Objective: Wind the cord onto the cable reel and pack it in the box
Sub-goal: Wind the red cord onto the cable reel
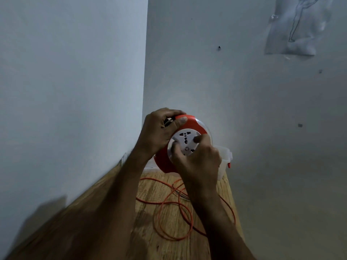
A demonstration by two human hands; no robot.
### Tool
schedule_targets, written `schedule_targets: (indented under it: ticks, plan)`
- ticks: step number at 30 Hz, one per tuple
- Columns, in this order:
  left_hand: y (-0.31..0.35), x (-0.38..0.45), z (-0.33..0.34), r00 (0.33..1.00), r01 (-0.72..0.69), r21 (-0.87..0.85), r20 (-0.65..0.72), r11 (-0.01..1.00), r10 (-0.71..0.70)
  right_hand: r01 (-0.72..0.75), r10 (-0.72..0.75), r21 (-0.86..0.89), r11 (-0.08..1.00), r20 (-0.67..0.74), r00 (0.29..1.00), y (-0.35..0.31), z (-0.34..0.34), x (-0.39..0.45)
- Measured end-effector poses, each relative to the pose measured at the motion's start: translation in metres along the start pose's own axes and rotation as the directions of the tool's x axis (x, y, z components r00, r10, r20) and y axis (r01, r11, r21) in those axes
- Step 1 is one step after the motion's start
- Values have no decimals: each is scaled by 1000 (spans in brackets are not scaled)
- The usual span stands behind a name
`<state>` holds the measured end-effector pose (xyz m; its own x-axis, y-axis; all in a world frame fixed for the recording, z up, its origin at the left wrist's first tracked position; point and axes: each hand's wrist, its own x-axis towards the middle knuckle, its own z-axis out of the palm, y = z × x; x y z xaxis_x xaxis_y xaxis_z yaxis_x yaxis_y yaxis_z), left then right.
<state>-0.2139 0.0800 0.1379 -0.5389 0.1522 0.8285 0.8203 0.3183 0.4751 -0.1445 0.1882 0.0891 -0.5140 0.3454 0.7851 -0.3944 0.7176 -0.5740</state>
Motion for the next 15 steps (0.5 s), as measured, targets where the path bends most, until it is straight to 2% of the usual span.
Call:
schedule_targets:
  ticks: [2, 3, 6, 11, 15]
  plan:
    - [2, 0, 6, 999, -48, 31, -7, 998, 48, -193, 192, 163, 968, 24, 981, 3, 1, 0]
    - [3, 0, 8, 998, -68, 45, -9, 997, 69, -311, 306, 258, 915, 61, 950, 5, 2, 2]
    - [5, -1, 12, 994, -104, 75, -6, 992, 105, -586, 568, 506, 633, 210, 796, 6, 4, 5]
    - [3, -1, 10, 991, -130, 100, 23, 986, 128, -723, 689, 659, 208, 425, 587, -12, 0, 0]
    - [3, -3, 11, 991, -127, 89, 46, 988, 123, -709, 680, 689, -151, 593, 432, -13, -1, 1]
